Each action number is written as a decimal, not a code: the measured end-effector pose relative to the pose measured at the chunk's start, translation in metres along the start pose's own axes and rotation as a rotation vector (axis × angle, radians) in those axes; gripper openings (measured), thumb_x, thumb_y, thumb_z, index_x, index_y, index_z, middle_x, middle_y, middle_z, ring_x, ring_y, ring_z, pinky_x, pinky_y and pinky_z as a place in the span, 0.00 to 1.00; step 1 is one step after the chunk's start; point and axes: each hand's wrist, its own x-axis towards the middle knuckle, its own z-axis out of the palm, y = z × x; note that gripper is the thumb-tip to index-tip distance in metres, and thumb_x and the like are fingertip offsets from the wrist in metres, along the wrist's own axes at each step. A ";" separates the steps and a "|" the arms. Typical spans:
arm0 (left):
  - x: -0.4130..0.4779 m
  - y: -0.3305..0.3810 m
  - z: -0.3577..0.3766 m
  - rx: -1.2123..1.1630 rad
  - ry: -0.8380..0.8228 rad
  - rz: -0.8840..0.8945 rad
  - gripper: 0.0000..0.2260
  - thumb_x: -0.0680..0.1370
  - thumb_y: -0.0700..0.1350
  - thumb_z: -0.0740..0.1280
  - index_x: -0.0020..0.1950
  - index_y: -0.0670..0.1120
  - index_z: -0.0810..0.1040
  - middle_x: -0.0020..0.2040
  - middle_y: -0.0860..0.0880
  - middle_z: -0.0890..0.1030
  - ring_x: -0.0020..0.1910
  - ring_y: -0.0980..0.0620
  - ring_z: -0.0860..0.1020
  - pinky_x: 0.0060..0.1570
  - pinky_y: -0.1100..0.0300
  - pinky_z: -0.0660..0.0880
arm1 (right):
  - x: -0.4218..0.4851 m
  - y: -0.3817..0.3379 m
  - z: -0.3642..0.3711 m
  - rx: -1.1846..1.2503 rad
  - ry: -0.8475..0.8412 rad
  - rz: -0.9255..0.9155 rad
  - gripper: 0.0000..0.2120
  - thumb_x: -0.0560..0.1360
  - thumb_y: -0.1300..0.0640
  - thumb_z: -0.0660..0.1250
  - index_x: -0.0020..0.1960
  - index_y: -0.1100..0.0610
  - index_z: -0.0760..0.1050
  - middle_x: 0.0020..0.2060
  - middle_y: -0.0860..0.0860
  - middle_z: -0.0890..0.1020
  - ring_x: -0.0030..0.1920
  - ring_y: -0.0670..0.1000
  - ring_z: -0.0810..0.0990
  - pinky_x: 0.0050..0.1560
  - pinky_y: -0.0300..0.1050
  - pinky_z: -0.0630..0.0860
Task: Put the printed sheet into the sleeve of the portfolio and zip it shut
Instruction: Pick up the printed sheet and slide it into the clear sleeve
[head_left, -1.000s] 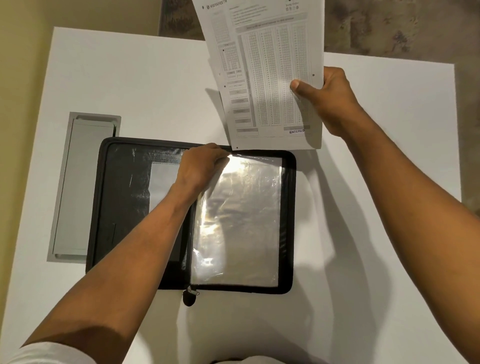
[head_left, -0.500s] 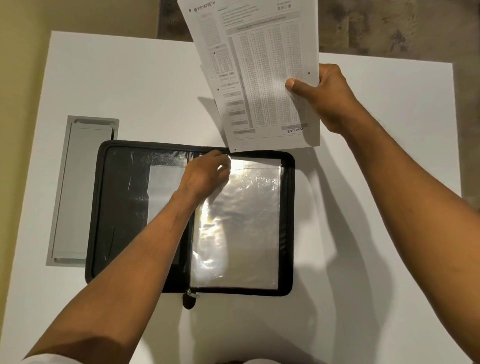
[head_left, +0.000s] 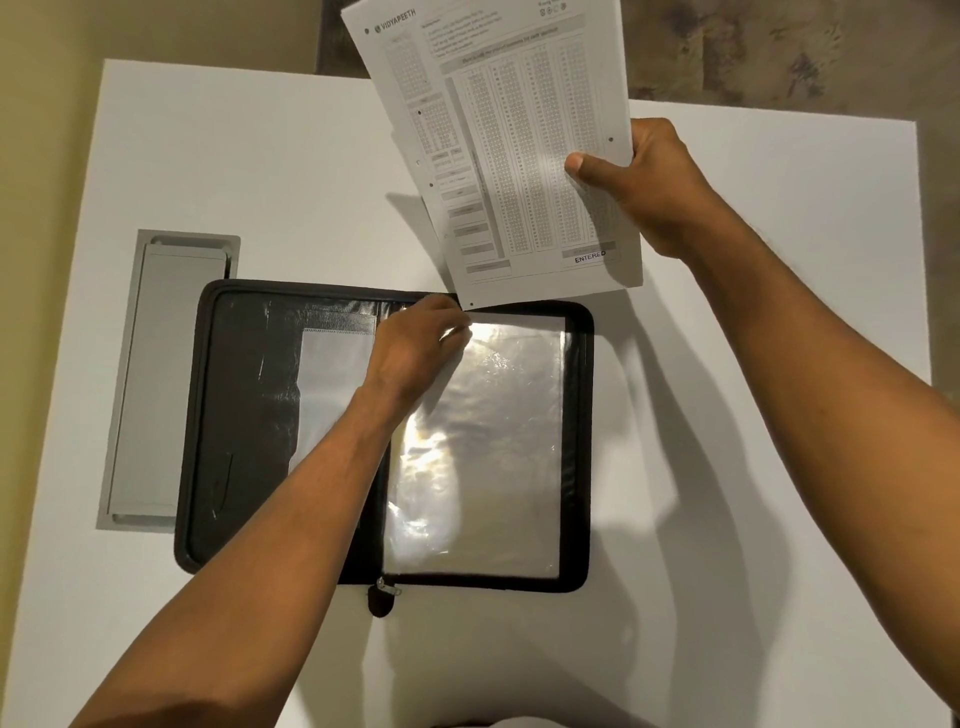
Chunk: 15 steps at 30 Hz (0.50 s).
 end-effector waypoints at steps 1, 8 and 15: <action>-0.003 0.001 0.000 0.004 0.018 0.008 0.06 0.79 0.54 0.71 0.52 0.56 0.86 0.56 0.61 0.79 0.46 0.60 0.79 0.46 0.60 0.76 | 0.002 -0.001 0.000 0.000 -0.003 -0.005 0.17 0.81 0.51 0.71 0.68 0.52 0.79 0.61 0.47 0.84 0.59 0.48 0.83 0.60 0.49 0.82; -0.010 0.002 0.001 0.025 0.099 0.039 0.02 0.77 0.50 0.74 0.49 0.55 0.84 0.51 0.58 0.75 0.39 0.57 0.76 0.37 0.61 0.71 | 0.023 -0.009 0.004 -0.003 -0.108 -0.062 0.17 0.80 0.52 0.72 0.67 0.54 0.80 0.61 0.46 0.85 0.59 0.48 0.85 0.62 0.51 0.83; -0.010 0.000 0.003 0.044 0.088 0.023 0.02 0.78 0.50 0.72 0.46 0.56 0.84 0.47 0.58 0.77 0.40 0.58 0.75 0.34 0.74 0.63 | 0.035 -0.005 0.018 -0.001 -0.236 -0.060 0.16 0.79 0.56 0.73 0.65 0.57 0.82 0.59 0.52 0.86 0.56 0.53 0.87 0.61 0.58 0.83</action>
